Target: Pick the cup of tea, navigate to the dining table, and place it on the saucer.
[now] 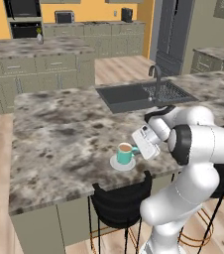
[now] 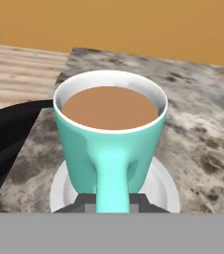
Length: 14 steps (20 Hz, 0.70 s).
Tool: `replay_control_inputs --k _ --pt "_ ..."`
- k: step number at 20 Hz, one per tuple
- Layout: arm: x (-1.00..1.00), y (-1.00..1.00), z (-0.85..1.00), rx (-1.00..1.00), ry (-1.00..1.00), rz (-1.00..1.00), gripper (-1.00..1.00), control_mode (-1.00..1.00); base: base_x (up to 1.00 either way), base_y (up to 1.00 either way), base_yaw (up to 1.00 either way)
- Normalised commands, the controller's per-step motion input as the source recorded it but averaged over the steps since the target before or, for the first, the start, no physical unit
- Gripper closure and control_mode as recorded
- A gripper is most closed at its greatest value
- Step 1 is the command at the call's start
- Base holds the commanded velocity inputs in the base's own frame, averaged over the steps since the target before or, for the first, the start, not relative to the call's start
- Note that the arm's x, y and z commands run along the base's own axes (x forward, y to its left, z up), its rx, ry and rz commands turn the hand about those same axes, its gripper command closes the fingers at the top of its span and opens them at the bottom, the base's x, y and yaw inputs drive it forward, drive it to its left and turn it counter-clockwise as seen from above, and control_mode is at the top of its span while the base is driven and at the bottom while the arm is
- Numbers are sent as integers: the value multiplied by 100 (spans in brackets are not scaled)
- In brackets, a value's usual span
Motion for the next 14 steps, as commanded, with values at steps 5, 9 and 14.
replay_control_inputs --k 5,9,14 --pt "0 6 -11 0 2 6 100 -100 0 0 0" --pt "8 0 -20 0 3 1 100 -100 0 0 0" --pt "14 0 -30 0 0 0 100 -100 0 0 0"
